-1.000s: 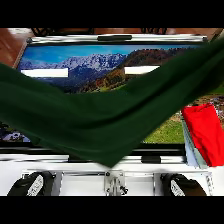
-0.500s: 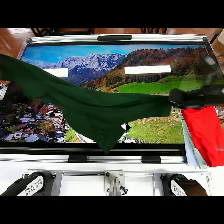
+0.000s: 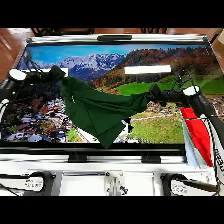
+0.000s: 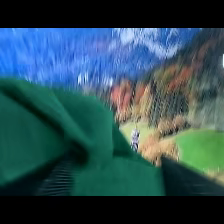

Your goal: Fold the shirts.

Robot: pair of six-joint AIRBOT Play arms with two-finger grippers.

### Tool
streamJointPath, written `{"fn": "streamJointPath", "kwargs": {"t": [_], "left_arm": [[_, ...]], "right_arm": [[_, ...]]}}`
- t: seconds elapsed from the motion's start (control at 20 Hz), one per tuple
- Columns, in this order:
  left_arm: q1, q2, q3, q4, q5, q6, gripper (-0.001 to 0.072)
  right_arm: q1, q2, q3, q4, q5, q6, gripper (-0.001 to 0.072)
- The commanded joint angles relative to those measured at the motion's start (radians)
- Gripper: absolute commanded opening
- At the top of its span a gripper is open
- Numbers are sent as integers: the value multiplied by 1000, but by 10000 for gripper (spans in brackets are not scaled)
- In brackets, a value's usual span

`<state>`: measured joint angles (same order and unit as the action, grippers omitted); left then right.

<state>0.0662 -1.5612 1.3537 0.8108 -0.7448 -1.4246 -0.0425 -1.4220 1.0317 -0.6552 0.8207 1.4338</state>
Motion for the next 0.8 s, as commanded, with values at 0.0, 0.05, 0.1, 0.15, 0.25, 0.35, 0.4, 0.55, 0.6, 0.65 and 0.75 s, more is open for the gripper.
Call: {"fn": "streamJointPath", "kwargs": {"t": [0.0,0.05,0.1,0.15,0.25,0.35,0.4,0.55,0.6,0.65,0.75], "left_arm": [[47,-42,49,-30,-260,49,720],[91,-42,102,13,-382,49,720],[142,-42,170,75,-505,10,717],[192,-42,235,132,-612,-61,716],[286,-26,338,196,-798,-118,716],[344,35,331,251,-887,-115,716],[354,78,295,281,-898,-97,716],[337,219,58,283,-845,-66,716],[318,265,-60,259,-794,-65,717],[296,299,-168,227,-742,-65,717],[237,334,-367,149,-620,-65,717]], "right_arm": [[1,-19,-5,62,45,-85,62],[1,-14,-5,60,87,-103,62],[1,-5,-5,51,122,-111,62],[1,5,-5,39,152,-112,62],[1,34,-5,-14,190,-111,62],[1,60,-5,-56,206,-108,62],[1,68,-5,-66,213,-105,62],[3,73,-5,-72,225,-104,62],[3,73,-5,-72,222,-104,62],[6,73,-5,-73,219,-104,62],[18,73,-5,-72,208,-104,62]]}}
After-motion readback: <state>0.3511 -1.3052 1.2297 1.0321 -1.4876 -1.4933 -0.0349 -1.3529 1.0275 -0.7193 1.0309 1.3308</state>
